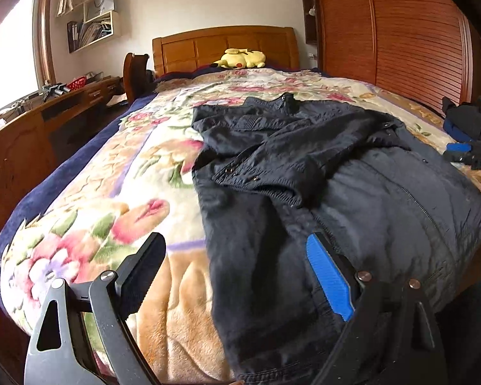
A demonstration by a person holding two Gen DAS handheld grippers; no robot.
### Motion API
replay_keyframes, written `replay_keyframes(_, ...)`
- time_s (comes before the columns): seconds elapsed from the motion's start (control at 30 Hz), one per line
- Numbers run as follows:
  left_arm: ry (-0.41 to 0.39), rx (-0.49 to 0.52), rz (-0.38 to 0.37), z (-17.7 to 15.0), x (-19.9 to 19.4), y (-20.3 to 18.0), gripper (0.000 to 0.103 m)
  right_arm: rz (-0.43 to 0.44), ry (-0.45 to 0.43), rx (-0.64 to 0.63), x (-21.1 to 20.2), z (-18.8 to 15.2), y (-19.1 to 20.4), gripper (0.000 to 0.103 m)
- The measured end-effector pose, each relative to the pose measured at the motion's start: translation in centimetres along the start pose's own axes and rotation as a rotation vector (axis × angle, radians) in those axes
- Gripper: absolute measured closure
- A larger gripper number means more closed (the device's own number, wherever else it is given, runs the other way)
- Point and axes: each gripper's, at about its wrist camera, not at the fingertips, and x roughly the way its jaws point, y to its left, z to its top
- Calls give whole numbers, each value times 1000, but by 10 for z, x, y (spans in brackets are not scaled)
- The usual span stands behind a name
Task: Fold large clothes
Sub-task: 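Close both grippers on the jacket hem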
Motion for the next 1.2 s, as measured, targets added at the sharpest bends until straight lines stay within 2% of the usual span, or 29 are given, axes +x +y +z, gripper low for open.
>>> replay_keyframes(0.27, 42, -6, -10, -13, 9, 8, 13, -63, 21, -9, -16, -13, -21, 33)
replay_keyframes(0.53, 57, -25, -83, -24, 9, 10, 13, -123, 83, -13, -25, -42, -29, 33)
replay_keyframes(0.7, 71, -41, -143, -31, 6, 10, 29, -112, 120, 20, -28, -57, -34, 33)
replay_keyframes(0.77, 71, -46, -155, -34, 4, 11, 41, -101, 128, 24, -29, -61, -36, 33)
replay_keyframes(0.87, 70, -54, -167, -38, -1, 13, 49, -84, 123, 36, -34, -64, -38, 33)
replay_keyframes(1.07, 75, -71, -177, -52, -9, 14, 51, -48, 140, 22, -33, -68, -33, 34)
replay_keyframes(1.2, 81, -71, -179, -58, -13, 14, 52, -28, 146, 10, -30, -69, -28, 38)
